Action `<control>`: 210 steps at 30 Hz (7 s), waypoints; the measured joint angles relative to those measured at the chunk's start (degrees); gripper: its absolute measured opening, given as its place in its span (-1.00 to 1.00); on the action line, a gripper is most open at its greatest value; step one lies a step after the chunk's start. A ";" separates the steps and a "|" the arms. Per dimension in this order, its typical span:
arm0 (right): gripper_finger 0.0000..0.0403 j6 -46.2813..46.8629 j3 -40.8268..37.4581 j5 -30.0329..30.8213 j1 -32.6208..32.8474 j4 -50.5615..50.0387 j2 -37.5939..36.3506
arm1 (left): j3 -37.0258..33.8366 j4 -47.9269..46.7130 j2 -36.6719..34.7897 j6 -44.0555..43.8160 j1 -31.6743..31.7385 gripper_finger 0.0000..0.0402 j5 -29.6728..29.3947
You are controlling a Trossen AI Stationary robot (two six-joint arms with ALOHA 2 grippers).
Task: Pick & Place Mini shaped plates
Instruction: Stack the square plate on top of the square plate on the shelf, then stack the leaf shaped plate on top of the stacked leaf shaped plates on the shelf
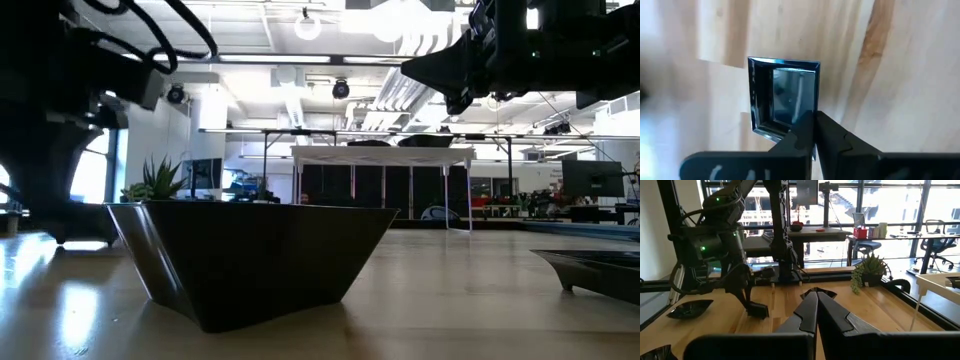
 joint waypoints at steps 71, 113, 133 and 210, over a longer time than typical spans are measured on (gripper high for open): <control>-0.98 0.03 0.00 0.26 -0.02 -0.63 0.02 | 34.70 21.28 9.97 74.47 56.58 -1.00 -3.13; -0.96 -0.15 0.00 0.24 -0.04 -0.98 0.02 | 34.72 19.29 11.56 69.75 56.63 -0.43 -7.22; -0.98 1.62 0.00 0.41 -0.07 -4.73 0.02 | 23.18 33.49 2.19 52.80 54.04 -0.97 8.11; -0.42 49.41 39.57 -26.21 37.74 -106.60 12.01 | -45.10 102.22 -20.70 42.91 52.10 -0.97 29.48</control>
